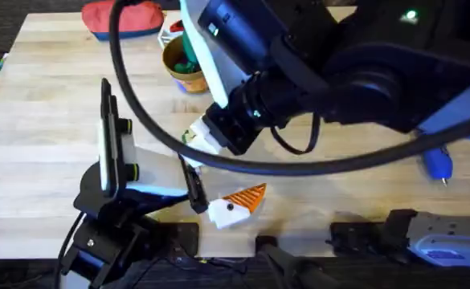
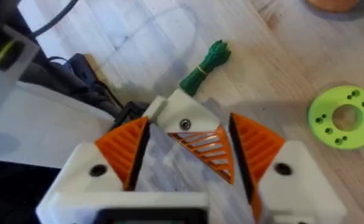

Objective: Pick up the gripper from the table and insert it into the empty holder that is missing its gripper. Then pick up a screw, insert it into the mounting hole, and use the screwdriver to tighten it. Finally, clean up the table by picking up the vegetable and placing it into the bucket.

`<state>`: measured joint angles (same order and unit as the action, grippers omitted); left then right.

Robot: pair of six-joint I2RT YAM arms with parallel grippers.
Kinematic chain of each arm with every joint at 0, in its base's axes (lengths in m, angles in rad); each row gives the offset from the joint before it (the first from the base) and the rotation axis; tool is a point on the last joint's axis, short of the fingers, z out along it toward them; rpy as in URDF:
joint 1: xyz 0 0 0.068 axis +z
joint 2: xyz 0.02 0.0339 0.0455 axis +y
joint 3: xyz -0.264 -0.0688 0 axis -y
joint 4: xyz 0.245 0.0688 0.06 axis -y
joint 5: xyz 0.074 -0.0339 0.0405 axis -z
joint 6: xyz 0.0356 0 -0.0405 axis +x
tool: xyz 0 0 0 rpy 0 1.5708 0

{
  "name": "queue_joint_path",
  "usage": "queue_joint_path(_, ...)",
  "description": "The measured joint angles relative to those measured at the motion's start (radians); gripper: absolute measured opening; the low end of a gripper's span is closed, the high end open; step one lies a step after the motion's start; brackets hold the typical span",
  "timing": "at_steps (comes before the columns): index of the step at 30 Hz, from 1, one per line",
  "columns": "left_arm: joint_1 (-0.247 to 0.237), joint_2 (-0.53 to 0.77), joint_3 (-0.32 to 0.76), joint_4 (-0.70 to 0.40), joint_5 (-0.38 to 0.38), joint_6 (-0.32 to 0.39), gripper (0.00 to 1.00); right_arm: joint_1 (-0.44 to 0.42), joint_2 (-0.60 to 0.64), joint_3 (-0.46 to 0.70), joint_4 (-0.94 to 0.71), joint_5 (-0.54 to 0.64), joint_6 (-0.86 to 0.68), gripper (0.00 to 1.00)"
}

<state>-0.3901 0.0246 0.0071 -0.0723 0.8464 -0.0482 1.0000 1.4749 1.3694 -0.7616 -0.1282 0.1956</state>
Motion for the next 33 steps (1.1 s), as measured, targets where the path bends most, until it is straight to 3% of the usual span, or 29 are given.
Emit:
queue_joint_path(2, 0.000, 0.000, 0.000, 0.000, 0.000, 0.003, 0.988, -0.008, -0.002, 0.007, -0.003, 0.010, -0.005, 0.965)
queue_joint_path(3, 0.000, 0.000, 0.000, 0.000, 0.001, 0.004, 0.988, -0.011, -0.006, 0.010, -0.003, 0.011, -0.004, 0.984)
queue_joint_path(10, 0.000, -0.001, 0.000, 0.000, 0.004, 0.009, 0.988, -0.053, -0.125, 0.017, -0.077, 0.033, -0.005, 0.992)
queue_joint_path(21, 0.000, 0.000, 0.000, 0.000, 0.004, 0.011, 0.977, -0.198, -0.500, 0.028, -0.355, 0.115, -0.015, 0.992)
queue_joint_path(27, 0.000, 0.000, 0.000, 0.000, 0.006, 0.015, 0.811, -0.243, -0.672, 0.009, -0.455, 0.125, 0.036, 0.993)
queue_joint_path(33, 0.000, 0.000, 0.000, 0.000, 0.007, 0.015, 0.452, -0.244, -0.775, -0.048, -0.533, 0.128, 0.099, 0.994)
